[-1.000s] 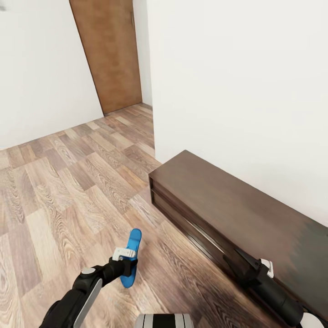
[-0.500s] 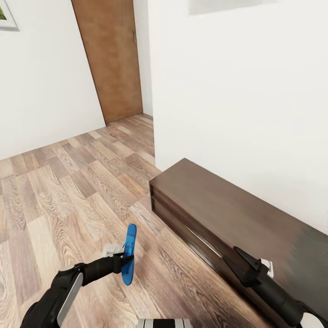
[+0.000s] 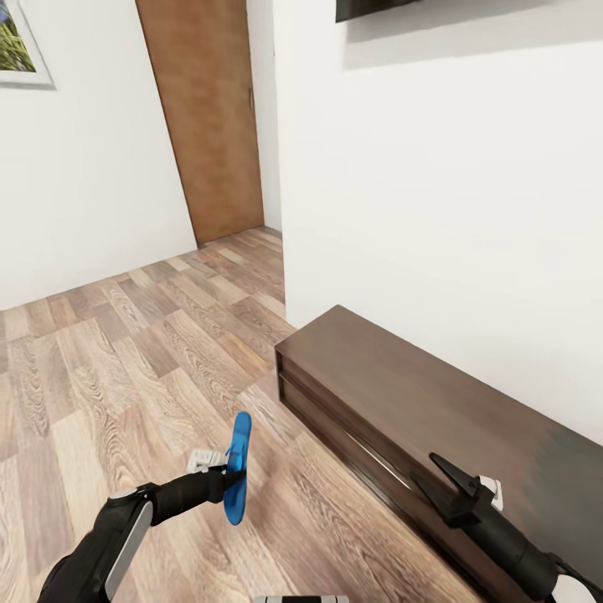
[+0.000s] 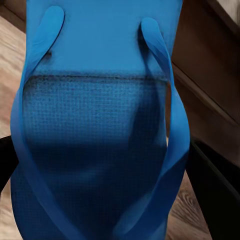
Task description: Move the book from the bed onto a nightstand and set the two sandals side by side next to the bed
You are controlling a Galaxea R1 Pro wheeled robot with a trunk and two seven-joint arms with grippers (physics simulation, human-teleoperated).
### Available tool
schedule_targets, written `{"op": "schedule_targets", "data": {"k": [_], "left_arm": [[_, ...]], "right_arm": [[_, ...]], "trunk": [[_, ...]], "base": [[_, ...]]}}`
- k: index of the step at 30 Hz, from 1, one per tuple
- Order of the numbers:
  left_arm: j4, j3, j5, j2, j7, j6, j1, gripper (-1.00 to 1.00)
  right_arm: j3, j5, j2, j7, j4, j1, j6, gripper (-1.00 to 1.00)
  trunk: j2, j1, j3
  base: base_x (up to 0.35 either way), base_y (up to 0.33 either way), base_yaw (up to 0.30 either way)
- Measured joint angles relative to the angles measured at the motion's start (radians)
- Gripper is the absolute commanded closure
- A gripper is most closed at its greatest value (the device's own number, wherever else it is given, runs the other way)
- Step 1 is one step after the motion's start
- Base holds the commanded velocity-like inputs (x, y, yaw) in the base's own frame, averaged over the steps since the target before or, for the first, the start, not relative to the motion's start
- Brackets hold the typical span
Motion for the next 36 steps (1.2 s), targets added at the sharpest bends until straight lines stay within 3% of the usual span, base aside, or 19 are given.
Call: {"op": "schedule_targets", "data": {"k": [14,16,18,19,20,21,23,24,26,29,36], "left_arm": [[0.002,-0.005,0.0,-0.007,0.001,-0.001,-0.001,1.0],[0.004,-0.006,0.0,-0.007,0.0,-0.001,-0.001,1.0],[0.008,-0.009,-0.001,-0.011,0.0,-0.001,-0.001,1.0],[0.011,-0.009,-0.001,-0.014,0.001,-0.002,0.0,1.0],[0.021,-0.009,-0.001,-0.03,0.001,-0.001,0.0,1.0],[0.026,-0.009,-0.002,-0.039,0.001,-0.002,0.0,1.0],[0.033,-0.009,-0.002,-0.048,0.0,-0.003,0.0,1.0],[0.034,-0.009,-0.002,-0.05,-0.001,-0.003,0.0,1.0],[0.036,-0.009,-0.002,-0.052,-0.002,-0.003,0.001,1.0],[0.037,-0.01,-0.002,-0.056,-0.002,-0.003,0.003,1.0],[0.039,-0.01,-0.002,-0.06,-0.002,-0.003,0.004,1.0]], "right_arm": [[0.005,0.009,0.001,-0.004,-0.001,0.0,-0.001,-1.0],[0.016,0.053,0.004,-0.022,0.0,0.0,-0.005,-1.0],[0.041,0.18,0.008,-0.061,0.0,0.0,-0.007,-1.0],[0.049,0.224,0.009,-0.072,0.001,0.0,-0.008,-1.0],[0.065,0.367,0.01,-0.092,0.001,0.0,-0.011,-1.0],[0.07,0.467,0.011,-0.1,0.002,0.0,-0.012,-1.0],[0.073,0.632,0.011,-0.105,0.006,0.0,-0.016,-1.0],[0.074,0.685,0.011,-0.106,0.013,0.0,-0.018,-1.0],[0.074,0.741,0.006,-0.105,0.032,0.0,-0.019,-1.0],[0.074,0.773,0.002,-0.105,0.073,0.0,-0.019,-1.0],[0.074,0.78,0.001,-0.105,0.11,0.0,-0.019,-1.0]], "trunk": [[0.003,-0.006,0.054],[0.004,-0.007,0.062],[0.004,-0.008,0.07],[0.004,-0.009,0.073],[0.005,-0.009,0.077],[0.005,-0.009,0.081],[0.005,-0.01,0.089],[0.006,-0.011,0.093],[0.006,-0.012,0.101],[0.007,-0.013,0.112],[0.008,-0.016,0.139]], "base": [[0.0,0.0,0.0],[0.0,0.0,0.0],[0.0,0.0,0.0],[0.0,0.0,0.0],[0.0,0.0,0.0],[0.0,0.0,0.0],[0.0,0.0,0.0],[0.0,0.0,0.0],[0.0,0.0,0.0],[0.0,0.0,0.0],[0.0,0.0,0.0]]}}
